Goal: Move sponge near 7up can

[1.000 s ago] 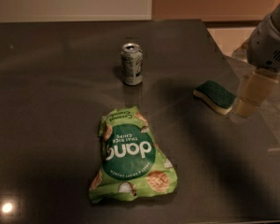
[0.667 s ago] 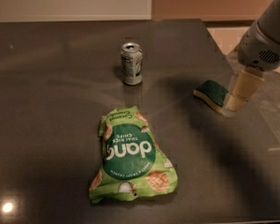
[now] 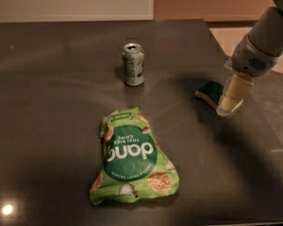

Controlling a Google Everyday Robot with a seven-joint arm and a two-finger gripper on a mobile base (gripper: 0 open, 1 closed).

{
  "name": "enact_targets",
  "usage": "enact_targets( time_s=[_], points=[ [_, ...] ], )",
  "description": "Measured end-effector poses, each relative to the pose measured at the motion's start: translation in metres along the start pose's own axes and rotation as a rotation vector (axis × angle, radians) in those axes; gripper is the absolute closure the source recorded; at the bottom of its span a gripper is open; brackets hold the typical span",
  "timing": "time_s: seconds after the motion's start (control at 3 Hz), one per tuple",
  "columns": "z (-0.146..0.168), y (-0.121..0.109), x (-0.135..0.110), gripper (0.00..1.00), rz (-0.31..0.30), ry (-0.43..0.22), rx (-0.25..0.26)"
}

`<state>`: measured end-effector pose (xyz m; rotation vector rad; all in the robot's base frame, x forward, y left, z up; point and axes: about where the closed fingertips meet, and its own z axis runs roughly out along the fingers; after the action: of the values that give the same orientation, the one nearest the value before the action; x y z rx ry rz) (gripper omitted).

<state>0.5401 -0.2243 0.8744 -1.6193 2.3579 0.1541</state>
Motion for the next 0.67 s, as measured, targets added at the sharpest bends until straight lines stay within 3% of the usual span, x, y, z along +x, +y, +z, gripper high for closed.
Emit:
enact_targets(
  time_s=[0.67],
  points=[
    [0.0269, -0.0061, 0.0135, 0.00, 0.026, 0.035, -0.016]
  ],
)
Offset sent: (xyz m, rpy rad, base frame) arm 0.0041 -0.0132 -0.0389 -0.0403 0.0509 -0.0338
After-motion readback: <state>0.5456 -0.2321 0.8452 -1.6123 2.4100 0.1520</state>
